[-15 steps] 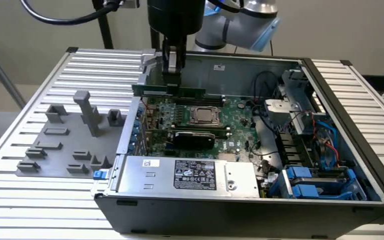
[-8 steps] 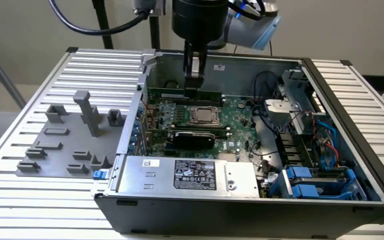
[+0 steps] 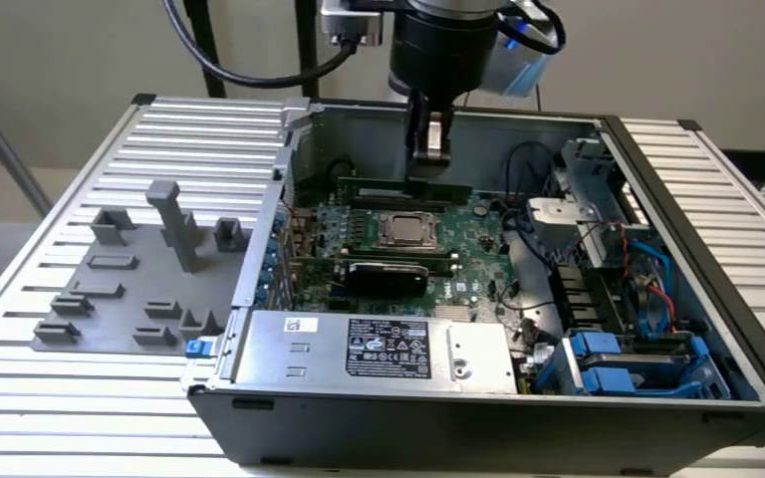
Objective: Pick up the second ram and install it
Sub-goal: 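Insert the second ram into the second slot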
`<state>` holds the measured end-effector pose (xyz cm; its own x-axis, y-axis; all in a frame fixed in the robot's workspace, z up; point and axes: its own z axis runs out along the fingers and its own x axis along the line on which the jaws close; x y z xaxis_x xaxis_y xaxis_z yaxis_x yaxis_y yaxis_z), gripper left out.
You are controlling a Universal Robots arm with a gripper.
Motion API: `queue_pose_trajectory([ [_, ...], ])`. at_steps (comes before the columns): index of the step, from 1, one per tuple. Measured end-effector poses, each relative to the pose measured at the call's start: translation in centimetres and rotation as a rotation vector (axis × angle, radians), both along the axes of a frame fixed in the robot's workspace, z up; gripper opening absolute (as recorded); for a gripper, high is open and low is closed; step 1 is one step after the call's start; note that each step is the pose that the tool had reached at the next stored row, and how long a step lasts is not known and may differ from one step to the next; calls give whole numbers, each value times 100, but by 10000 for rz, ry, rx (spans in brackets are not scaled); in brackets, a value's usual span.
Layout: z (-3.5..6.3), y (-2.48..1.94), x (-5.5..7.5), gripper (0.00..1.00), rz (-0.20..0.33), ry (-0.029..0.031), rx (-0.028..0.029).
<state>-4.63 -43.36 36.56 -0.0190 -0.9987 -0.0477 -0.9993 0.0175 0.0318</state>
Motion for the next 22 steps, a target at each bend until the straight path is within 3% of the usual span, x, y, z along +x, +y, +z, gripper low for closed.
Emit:
queue_pose_trajectory([
  [6,-109,198,136,0,-2,0,-1],
  [15,-273,504,177,0,-1,-1,-1],
  [18,-327,557,179,0,-29,0,0],
  [22,-399,579,181,0,-229,0,-4],
])
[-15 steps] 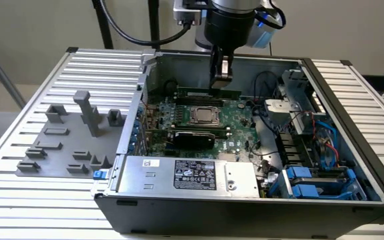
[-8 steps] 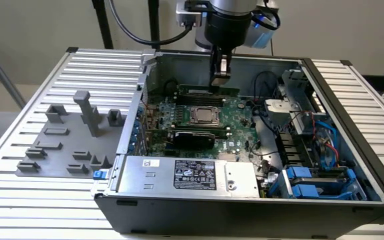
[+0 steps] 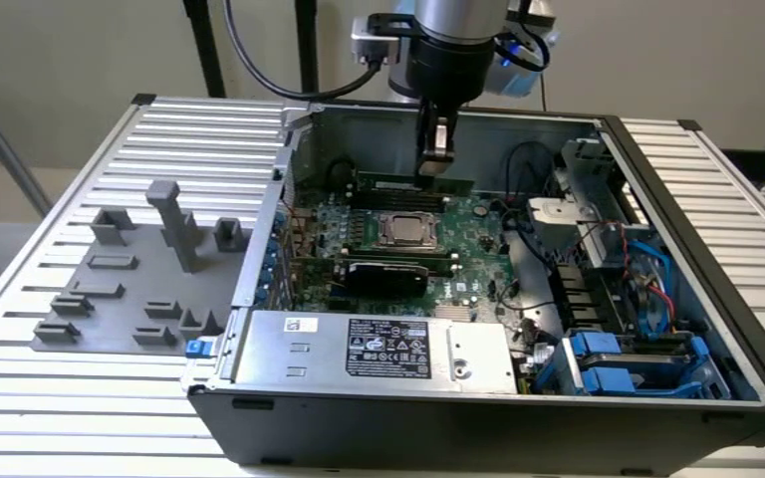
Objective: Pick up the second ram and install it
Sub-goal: 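Insert the second ram into the second slot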
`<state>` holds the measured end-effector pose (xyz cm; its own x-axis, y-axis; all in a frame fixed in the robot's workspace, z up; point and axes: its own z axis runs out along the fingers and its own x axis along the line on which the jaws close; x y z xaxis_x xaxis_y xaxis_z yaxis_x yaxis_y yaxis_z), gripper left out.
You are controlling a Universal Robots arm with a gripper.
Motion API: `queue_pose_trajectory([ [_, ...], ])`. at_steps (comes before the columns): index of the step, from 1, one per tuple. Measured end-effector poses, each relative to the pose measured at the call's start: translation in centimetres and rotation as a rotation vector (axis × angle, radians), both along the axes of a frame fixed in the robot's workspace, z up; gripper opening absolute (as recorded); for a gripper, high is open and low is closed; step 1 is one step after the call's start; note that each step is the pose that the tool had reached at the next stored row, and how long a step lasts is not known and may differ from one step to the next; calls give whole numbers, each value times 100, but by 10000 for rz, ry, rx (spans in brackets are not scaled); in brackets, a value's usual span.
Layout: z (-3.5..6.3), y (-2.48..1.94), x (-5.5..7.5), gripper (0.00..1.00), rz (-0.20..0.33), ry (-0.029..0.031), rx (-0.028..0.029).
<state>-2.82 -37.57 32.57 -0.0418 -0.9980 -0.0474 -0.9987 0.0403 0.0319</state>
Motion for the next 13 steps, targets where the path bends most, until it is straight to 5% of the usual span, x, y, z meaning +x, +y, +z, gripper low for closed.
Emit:
queue_pose_trajectory([
  [13,-10,4,-1,0,-65,-1,-17],
])
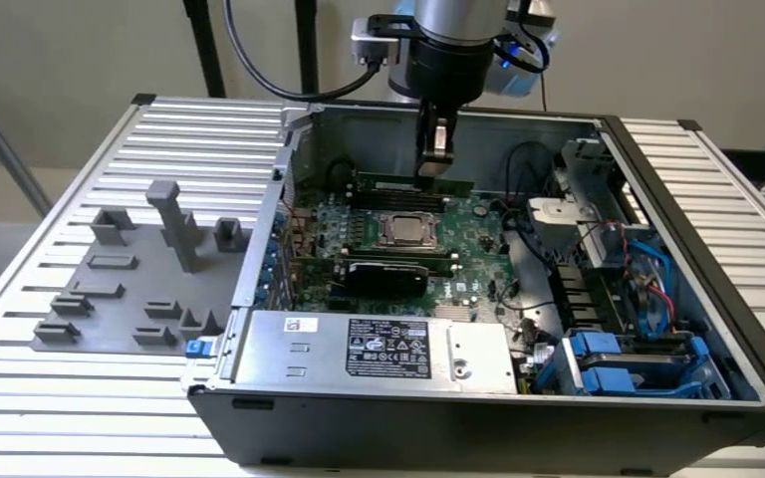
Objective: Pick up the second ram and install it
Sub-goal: 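Insert the second ram into the second slot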
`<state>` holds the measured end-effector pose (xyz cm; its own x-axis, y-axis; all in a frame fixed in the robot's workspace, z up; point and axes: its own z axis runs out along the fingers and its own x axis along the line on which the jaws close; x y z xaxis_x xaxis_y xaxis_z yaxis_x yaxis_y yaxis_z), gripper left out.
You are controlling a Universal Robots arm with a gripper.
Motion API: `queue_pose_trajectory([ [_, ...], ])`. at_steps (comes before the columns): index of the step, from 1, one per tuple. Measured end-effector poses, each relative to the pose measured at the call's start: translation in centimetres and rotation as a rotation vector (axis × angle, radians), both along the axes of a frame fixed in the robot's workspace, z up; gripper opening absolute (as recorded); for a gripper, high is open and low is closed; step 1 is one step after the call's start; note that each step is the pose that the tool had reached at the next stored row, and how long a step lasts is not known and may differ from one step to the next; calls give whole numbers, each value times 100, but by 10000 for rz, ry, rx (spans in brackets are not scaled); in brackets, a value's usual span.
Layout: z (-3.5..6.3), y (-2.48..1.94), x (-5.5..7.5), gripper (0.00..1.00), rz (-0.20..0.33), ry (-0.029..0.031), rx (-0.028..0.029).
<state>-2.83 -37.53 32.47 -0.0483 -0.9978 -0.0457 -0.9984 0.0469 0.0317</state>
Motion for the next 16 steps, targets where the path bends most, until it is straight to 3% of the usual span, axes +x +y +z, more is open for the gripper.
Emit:
queue_pose_trajectory([
  [7,-12,0,-1,0,0,-2,1],
  [16,-174,0,-61,0,333,-2,-4],
])
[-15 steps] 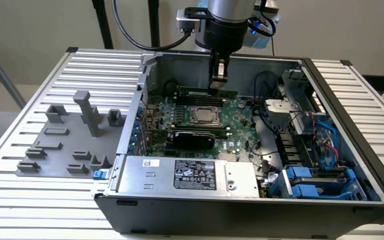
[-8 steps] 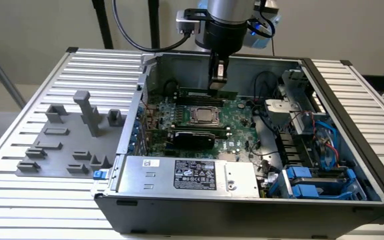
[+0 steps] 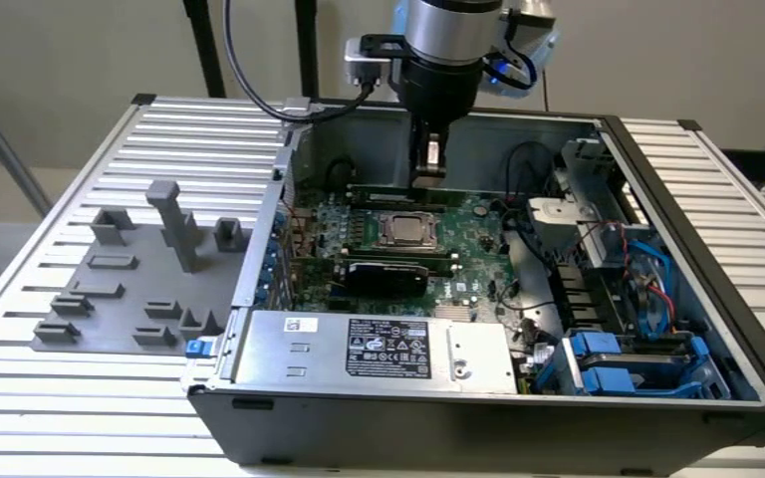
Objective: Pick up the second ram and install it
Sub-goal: 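Insert the second ram into the second slot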
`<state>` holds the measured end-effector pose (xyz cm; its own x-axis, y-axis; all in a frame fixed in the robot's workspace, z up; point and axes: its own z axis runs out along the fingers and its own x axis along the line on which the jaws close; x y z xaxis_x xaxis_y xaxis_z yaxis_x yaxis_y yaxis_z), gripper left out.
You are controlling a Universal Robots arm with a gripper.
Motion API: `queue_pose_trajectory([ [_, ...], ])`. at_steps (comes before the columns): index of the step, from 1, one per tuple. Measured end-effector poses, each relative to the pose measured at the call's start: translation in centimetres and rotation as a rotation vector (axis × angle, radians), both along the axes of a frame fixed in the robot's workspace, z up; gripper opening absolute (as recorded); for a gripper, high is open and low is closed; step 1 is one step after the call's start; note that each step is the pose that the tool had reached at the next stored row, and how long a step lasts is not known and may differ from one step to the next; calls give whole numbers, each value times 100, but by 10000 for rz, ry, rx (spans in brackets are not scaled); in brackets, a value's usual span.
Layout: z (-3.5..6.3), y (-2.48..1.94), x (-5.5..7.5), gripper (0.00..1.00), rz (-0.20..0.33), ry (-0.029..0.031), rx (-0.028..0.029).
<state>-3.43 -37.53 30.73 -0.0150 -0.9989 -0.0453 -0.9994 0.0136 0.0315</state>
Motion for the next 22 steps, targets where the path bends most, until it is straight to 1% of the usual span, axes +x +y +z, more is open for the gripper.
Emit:
queue_pose_trajectory([
  [7,-127,0,-61,0,278,1,-1],
  [14,-255,-3,-63,0,266,0,0],
  [17,-309,-5,-63,0,167,0,-1],
  [22,-392,-6,-63,0,-277,-24,-1],
])
